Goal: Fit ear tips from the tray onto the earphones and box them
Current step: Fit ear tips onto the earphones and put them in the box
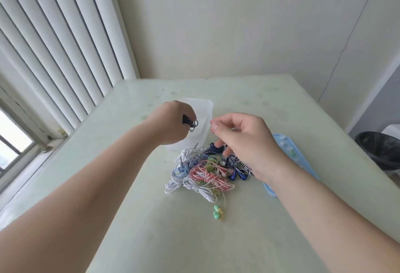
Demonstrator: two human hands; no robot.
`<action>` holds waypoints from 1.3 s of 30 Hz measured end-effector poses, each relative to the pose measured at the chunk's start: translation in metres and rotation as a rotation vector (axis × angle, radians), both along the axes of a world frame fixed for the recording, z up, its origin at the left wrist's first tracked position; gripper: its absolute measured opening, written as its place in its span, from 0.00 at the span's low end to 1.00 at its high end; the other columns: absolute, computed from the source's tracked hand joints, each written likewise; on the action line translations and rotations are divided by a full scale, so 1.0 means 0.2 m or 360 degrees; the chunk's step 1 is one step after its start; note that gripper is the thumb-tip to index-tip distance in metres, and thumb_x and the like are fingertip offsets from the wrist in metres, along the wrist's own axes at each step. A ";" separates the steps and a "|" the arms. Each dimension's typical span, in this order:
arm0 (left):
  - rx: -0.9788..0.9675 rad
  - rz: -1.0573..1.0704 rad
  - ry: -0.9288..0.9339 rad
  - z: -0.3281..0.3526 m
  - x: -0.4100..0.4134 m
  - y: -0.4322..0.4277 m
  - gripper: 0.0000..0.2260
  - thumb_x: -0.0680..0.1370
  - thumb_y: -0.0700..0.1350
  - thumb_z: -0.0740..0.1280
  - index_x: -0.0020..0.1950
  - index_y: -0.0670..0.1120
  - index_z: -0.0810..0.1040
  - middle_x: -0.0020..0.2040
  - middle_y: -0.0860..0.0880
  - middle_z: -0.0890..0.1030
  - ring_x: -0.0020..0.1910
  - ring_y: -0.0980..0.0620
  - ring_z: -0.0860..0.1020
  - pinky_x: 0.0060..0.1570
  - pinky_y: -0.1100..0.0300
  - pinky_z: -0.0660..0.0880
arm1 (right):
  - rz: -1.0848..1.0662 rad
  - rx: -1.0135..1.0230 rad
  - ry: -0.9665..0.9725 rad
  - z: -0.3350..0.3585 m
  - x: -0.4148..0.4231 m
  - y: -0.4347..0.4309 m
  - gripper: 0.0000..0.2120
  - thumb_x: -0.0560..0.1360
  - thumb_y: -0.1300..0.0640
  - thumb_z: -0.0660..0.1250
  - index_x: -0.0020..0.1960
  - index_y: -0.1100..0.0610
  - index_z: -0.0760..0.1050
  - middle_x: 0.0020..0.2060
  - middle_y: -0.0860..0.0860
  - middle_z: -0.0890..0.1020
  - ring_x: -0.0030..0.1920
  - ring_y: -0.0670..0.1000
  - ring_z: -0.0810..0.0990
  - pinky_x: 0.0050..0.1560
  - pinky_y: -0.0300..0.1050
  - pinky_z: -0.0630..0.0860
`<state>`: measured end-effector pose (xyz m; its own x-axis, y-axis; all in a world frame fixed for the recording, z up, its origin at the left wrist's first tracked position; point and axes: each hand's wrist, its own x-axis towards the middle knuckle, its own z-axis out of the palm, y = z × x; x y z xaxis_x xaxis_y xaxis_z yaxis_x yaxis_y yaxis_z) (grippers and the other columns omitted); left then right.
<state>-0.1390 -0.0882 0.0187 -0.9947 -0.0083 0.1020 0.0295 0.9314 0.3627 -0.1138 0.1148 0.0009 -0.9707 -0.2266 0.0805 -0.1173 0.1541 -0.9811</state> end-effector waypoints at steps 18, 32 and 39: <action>-0.0128 -0.0188 0.0013 0.16 0.06 0.04 0.12 0.80 0.41 0.64 0.53 0.55 0.85 0.52 0.57 0.84 0.50 0.51 0.81 0.49 0.59 0.75 | 0.0118 -0.0076 -0.0167 -0.06 -0.03 0.13 0.05 0.80 0.59 0.70 0.50 0.59 0.83 0.43 0.57 0.87 0.36 0.50 0.81 0.34 0.46 0.77; -0.0468 -0.0767 0.0026 -0.19 0.49 0.13 0.11 0.73 0.50 0.77 0.53 0.54 0.82 0.51 0.54 0.76 0.48 0.49 0.77 0.42 0.53 0.75 | 0.0232 -0.0019 -0.0250 -0.15 0.17 0.14 0.05 0.81 0.59 0.69 0.49 0.59 0.83 0.44 0.61 0.86 0.36 0.52 0.81 0.33 0.44 0.78; 0.0025 -0.0570 -0.0035 -0.05 0.49 0.07 0.02 0.79 0.49 0.72 0.51 0.55 0.82 0.45 0.59 0.83 0.45 0.62 0.80 0.49 0.57 0.79 | 0.0208 -0.0052 -0.0264 -0.19 0.21 0.20 0.05 0.81 0.60 0.69 0.50 0.60 0.83 0.43 0.60 0.86 0.37 0.53 0.82 0.36 0.50 0.77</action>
<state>-0.0402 -0.0743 0.0082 -0.9367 0.3401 0.0831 0.3452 0.8578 0.3809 -0.0719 0.1541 -0.0370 -0.9337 -0.3513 -0.0689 0.0296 0.1161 -0.9928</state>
